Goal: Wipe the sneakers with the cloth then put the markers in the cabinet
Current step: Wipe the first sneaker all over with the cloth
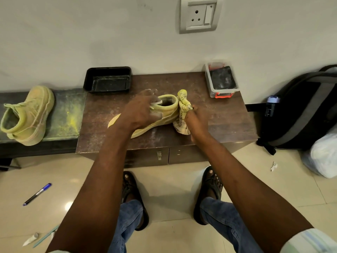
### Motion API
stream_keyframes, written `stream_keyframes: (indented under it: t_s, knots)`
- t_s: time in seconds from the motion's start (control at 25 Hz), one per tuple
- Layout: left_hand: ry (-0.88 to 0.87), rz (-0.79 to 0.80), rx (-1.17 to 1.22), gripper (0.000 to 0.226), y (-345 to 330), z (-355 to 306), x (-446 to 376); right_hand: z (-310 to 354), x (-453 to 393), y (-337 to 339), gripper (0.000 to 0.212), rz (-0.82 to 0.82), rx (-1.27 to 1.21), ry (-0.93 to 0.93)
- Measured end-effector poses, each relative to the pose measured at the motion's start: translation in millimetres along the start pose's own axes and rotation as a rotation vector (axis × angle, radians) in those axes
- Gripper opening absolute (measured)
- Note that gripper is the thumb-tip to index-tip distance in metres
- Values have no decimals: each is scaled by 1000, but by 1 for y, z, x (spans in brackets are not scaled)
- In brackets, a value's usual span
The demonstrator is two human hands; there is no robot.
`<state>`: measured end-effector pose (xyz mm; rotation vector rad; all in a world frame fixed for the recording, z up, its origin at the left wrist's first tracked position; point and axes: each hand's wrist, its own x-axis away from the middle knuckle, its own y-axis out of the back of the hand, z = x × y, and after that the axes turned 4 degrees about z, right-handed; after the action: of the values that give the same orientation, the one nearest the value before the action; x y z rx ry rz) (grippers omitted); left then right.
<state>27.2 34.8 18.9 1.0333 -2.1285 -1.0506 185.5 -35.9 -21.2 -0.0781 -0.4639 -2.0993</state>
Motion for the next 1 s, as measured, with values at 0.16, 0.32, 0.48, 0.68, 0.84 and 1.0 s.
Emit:
stream_keyframes:
  t_s: [0.16,0.32,0.48,0.68,0.84,1.0]
  knots:
    - [12,-65,1,32,-12,-7,-7,11,12,2,33,27,-14,160]
    - [30,-87,75,31,-11,-4,-5,3,10,1,21,-13,48,33]
    - [11,-104,115,31,-11,-3,-4,10,24,-7,30,33,-57,67]
    - [25,-94,138,30,-11,0,-5,9,26,-12,21,-9,-173,13]
    - [36,-108,133,31,-9,-2,-4,9,29,-16,24,-20,-278,-56]
    - [29,-115,129,30,-9,-3,-2,12,32,-21,36,-27,-295,20]
